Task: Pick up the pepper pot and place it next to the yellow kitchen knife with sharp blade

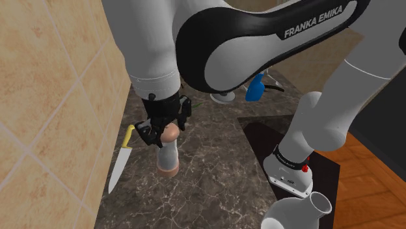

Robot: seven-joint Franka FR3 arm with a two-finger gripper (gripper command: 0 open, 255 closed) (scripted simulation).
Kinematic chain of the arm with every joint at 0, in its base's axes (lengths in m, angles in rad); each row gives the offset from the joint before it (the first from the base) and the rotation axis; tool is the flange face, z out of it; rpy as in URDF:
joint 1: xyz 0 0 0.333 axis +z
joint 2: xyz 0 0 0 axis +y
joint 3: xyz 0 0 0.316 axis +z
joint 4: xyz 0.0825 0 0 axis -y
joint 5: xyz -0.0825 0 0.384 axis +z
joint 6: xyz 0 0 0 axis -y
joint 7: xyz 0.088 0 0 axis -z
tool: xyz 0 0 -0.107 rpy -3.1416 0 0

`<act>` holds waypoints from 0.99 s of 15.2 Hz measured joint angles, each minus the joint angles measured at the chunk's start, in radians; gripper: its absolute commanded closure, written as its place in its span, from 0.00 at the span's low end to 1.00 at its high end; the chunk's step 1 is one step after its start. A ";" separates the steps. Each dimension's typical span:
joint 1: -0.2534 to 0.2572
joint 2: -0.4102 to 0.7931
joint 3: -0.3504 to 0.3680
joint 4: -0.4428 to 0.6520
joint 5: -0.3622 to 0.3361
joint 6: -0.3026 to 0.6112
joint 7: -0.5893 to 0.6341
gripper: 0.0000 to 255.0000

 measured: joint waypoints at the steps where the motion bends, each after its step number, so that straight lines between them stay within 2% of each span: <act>1: 0.000 0.003 0.001 -0.011 -0.001 0.013 0.002 1.00; 15: 0.004 0.067 0.010 -0.131 -0.039 0.186 0.040 1.00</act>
